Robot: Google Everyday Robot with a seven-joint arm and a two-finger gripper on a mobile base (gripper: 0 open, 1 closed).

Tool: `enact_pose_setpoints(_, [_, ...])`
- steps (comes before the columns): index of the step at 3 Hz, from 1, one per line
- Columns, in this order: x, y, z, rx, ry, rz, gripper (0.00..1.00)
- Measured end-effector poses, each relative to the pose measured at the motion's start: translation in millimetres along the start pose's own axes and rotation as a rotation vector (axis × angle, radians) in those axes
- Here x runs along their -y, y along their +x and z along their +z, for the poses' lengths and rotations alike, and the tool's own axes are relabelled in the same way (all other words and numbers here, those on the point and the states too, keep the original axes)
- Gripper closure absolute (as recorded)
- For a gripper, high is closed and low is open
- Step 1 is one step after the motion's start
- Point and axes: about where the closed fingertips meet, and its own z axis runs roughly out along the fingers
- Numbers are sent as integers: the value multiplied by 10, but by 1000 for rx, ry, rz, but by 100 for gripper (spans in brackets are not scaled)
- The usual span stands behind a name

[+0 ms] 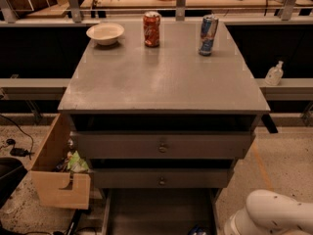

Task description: Place rxbar blueberry into bottom drawer

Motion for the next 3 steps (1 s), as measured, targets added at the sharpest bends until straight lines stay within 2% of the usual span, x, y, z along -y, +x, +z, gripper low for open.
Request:
enact_pose_setpoints(1, [-138,377,409,55,-19,-13,100])
enact_pose_setpoints(2, [-98,508,734,104,-41,-23,100])
enact_pose_setpoints(3, [37,347,1050,168,-84,-34,100])
